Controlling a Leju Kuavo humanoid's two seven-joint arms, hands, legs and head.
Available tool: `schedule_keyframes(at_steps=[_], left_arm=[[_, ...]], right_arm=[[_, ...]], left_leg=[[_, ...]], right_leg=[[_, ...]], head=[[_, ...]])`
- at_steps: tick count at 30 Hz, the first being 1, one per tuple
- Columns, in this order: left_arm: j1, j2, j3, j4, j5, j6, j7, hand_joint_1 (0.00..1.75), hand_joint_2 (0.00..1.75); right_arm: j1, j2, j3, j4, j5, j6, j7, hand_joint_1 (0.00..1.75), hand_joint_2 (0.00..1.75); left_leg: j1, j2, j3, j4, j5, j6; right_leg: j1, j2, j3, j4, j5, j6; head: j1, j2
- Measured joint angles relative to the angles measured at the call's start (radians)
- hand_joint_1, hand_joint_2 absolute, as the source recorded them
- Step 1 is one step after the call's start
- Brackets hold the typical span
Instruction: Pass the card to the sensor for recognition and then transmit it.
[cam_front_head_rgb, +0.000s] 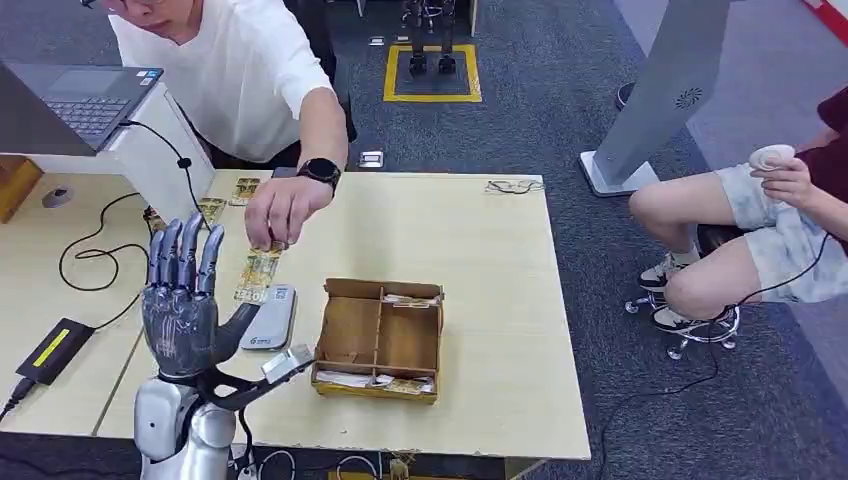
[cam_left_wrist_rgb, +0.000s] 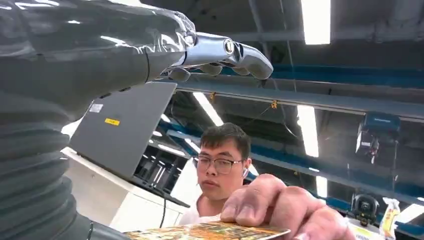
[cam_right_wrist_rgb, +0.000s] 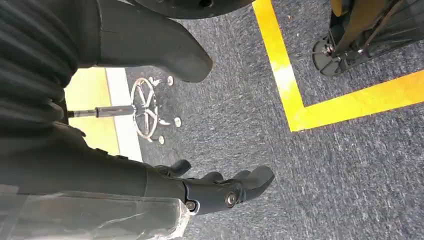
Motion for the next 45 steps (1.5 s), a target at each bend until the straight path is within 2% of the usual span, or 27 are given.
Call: schedule_keyframes(at_steps=[4,10,16,34,38,39,42,45], left_arm=[[0.000,0.000,0.000,0.000,0.024,0.000,-0.003,1.75,1.75],[0.000,0.000,0.000,0.000,0.075,0.000,-0.042,1.75,1.75],[0.000,0.000,0.000,0.000,0.081,0.000,-0.055,1.75,1.75],[0.000,0.000,0.000,0.000,0.002,0.000,-0.015,1.75,1.75],[-0.001,0.002,0.005,0.014,-0.096,0.000,0.046,1.75,1.75],[-0.003,0.003,0.006,0.022,-0.123,0.000,0.077,1.75,1.75],[-0.020,0.012,0.006,0.065,-0.206,0.000,0.231,1.75,1.75],[-0.035,0.029,0.004,0.092,-0.222,0.000,0.290,1.75,1.75]], right_arm=[[0.000,0.000,0.001,0.001,0.000,0.000,0.003,0.00,1.75],[0.000,0.000,0.001,0.003,0.000,-0.002,0.003,0.00,1.75],[0.000,0.000,0.001,0.003,0.001,-0.003,-0.002,0.00,1.75],[0.000,0.000,0.002,0.005,0.015,-0.003,-0.001,0.00,1.75],[0.000,0.000,0.004,0.007,0.019,-0.003,-0.001,0.00,1.75],[0.000,0.000,0.005,0.007,0.023,-0.003,-0.001,0.00,1.75],[-0.001,-0.001,0.010,0.008,0.034,0.000,-0.001,0.00,1.75],[0.000,-0.002,0.011,0.008,0.034,0.001,-0.001,0.00,1.75]], left_leg=[[0.000,0.000,0.000,0.000,0.000,0.000],[0.000,0.000,0.000,0.000,0.000,0.000],[0.000,0.000,0.000,0.000,0.000,0.000],[0.000,0.000,0.000,0.000,0.000,0.000],[0.000,0.000,0.000,0.000,0.000,0.000],[0.000,0.000,0.000,0.000,0.000,0.000],[0.000,0.000,0.000,0.000,0.000,0.000],[0.000,0.000,0.000,0.000,0.000,0.000]], right_leg=[[0.000,0.000,0.000,0.000,0.000,0.000],[0.000,0.000,0.000,0.000,0.000,0.000],[0.000,0.000,0.000,0.000,0.000,0.000],[0.000,0.000,0.000,0.000,0.000,0.000],[0.000,0.000,0.000,0.000,0.000,0.000],[0.000,0.000,0.000,0.000,0.000,0.000],[0.000,0.000,0.000,0.000,0.000,0.000],[0.000,0.000,0.000,0.000,0.000,0.000]], head=[[0.000,0.000],[0.000,0.000],[0.000,0.000],[0.000,0.000],[0.000,0.000],[0.000,0.000],[0.000,0.000],[0.000,0.000]])
